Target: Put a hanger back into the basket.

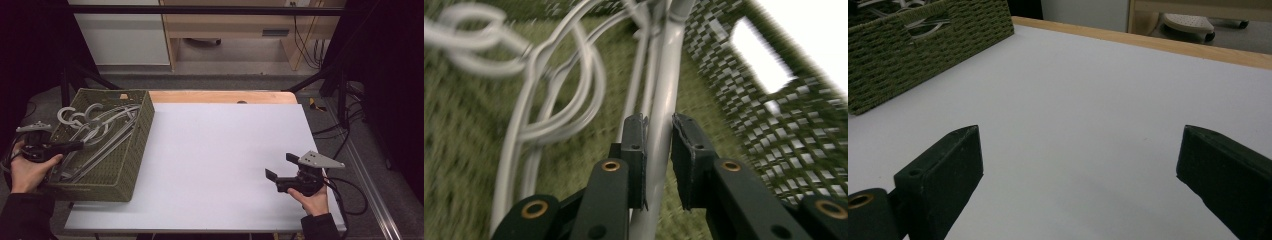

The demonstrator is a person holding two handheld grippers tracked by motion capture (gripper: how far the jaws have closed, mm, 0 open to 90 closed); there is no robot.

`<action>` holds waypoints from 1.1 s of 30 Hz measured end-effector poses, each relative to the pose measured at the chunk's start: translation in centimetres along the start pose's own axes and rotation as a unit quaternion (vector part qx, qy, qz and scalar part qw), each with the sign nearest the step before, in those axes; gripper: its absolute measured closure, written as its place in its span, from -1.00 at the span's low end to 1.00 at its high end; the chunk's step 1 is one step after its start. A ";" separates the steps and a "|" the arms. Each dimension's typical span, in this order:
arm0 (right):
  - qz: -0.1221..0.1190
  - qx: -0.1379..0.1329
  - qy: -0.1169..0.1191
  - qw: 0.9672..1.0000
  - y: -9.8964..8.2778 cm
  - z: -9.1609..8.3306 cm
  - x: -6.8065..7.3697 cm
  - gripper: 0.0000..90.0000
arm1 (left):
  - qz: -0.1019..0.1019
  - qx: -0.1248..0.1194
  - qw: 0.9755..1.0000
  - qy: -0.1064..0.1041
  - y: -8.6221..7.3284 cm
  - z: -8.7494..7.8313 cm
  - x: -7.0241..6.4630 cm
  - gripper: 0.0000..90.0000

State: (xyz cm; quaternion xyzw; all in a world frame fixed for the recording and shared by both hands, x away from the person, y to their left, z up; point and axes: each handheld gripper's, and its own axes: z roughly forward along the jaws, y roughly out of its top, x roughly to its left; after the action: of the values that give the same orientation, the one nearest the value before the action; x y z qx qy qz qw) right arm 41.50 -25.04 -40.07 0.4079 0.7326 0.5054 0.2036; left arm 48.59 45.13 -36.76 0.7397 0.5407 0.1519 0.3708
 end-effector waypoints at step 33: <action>0.001 -0.005 0.002 1.000 0.0 -0.1 -0.1 -0.91 | 0.026 -0.137 0.990 0.000 0.2 -2.2 -4.3 -0.21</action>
State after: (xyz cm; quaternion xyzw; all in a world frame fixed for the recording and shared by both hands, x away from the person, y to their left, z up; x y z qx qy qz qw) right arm 41.45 -25.18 -40.03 0.4065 0.7303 0.5099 0.2038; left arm 45.74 42.02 -34.35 0.6956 0.4957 0.2341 0.4644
